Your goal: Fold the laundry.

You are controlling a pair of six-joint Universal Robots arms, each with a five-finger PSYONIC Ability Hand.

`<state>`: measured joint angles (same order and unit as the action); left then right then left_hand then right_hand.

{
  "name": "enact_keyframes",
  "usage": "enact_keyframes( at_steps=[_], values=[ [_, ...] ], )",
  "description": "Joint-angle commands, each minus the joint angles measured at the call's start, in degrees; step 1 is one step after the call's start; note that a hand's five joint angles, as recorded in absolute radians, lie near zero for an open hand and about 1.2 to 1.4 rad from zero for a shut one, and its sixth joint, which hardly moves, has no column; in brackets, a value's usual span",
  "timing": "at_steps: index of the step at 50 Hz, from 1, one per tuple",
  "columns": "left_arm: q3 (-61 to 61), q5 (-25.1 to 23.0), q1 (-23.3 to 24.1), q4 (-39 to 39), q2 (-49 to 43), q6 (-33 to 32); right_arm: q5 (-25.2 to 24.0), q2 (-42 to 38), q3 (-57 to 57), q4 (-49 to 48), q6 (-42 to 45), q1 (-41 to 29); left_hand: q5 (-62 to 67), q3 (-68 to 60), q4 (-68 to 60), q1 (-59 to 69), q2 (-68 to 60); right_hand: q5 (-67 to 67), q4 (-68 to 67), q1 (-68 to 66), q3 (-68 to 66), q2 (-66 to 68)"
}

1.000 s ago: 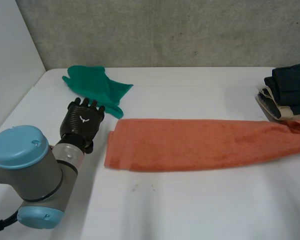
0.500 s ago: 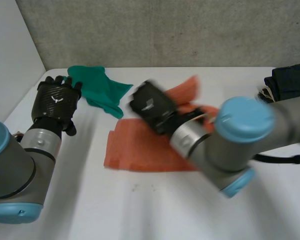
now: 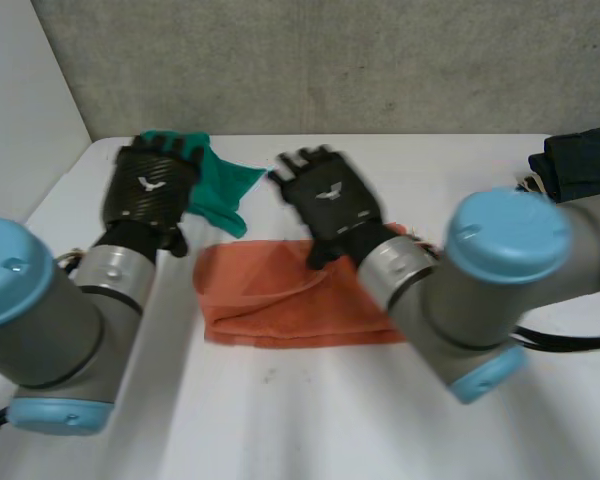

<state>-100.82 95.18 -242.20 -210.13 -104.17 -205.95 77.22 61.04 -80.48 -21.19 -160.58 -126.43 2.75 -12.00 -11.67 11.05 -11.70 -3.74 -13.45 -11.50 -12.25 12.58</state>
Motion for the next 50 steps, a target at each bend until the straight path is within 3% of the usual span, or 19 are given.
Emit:
enact_keyframes(
  at_steps=[1,9,17,21,25,26,30,38,42,50],
  values=[
    [6.4,-0.5,6.6,0.4,-8.1,1.8,1.8,4.2,-7.5,9.4,-6.6,6.5,-2.4,1.6,1.3,-0.7,1.3,3.7,3.4,1.5,2.3,-2.6],
    [12.0,-2.6,10.0,5.8,-17.6,2.0,2.7,3.0,-13.1,12.5,-0.7,8.7,-1.2,0.4,0.1,0.5,0.1,3.7,3.4,1.5,2.3,-2.6],
    [17.2,-3.9,9.2,9.5,-23.4,2.4,3.3,1.3,-14.4,12.4,3.7,10.2,-0.7,-0.1,-0.4,1.0,-0.4,0.5,0.2,-1.8,-1.0,0.7],
    [19.9,-1.8,8.0,9.0,-24.9,2.3,4.7,0.6,-14.4,11.0,4.9,10.2,0.8,-1.6,-1.9,2.5,-1.9,-11.3,-11.6,-13.5,-12.8,12.4],
    [22.7,5.0,3.3,8.8,-26.3,1.8,6.3,0.5,-15.1,7.1,5.8,10.2,1.2,-1.9,-2.2,2.9,-2.2,-18.9,-19.2,-21.1,-20.4,20.0],
    [23.4,8.6,1.7,8.7,-26.4,1.5,6.5,0.5,-15.2,6.4,6.1,10.2,1.0,-1.8,-2.1,2.7,-2.1,-19.7,-20.0,-22.0,-21.2,20.9],
    [22.5,12.1,0.3,8.8,-25.8,1.3,7.4,0.3,-15.6,4.5,8.3,10.1,0.2,-0.9,-1.2,1.9,-1.2,-24.8,-25.1,-27.0,-26.2,25.9],
    [17.2,9.6,3.7,8.8,-21.5,2.0,7.4,-1.9,-15.2,4.4,10.0,10.2,-1.0,0.3,-0.1,0.7,0.0,-35.0,-35.3,-37.2,-36.5,36.2],
    [15.0,9.3,4.9,8.8,-19.3,2.0,7.4,-2.2,-15.1,4.7,10.6,10.3,-1.4,0.6,0.3,0.3,0.3,-64.7,-65.0,-67.0,-66.2,65.9],
    [10.5,9.0,4.9,8.8,-12.9,2.0,8.5,3.8,-18.5,8.4,21.7,15.1,-1.5,0.8,0.4,0.2,0.5,-66.3,-66.6,-68.5,-67.7,67.4]
  ],
)
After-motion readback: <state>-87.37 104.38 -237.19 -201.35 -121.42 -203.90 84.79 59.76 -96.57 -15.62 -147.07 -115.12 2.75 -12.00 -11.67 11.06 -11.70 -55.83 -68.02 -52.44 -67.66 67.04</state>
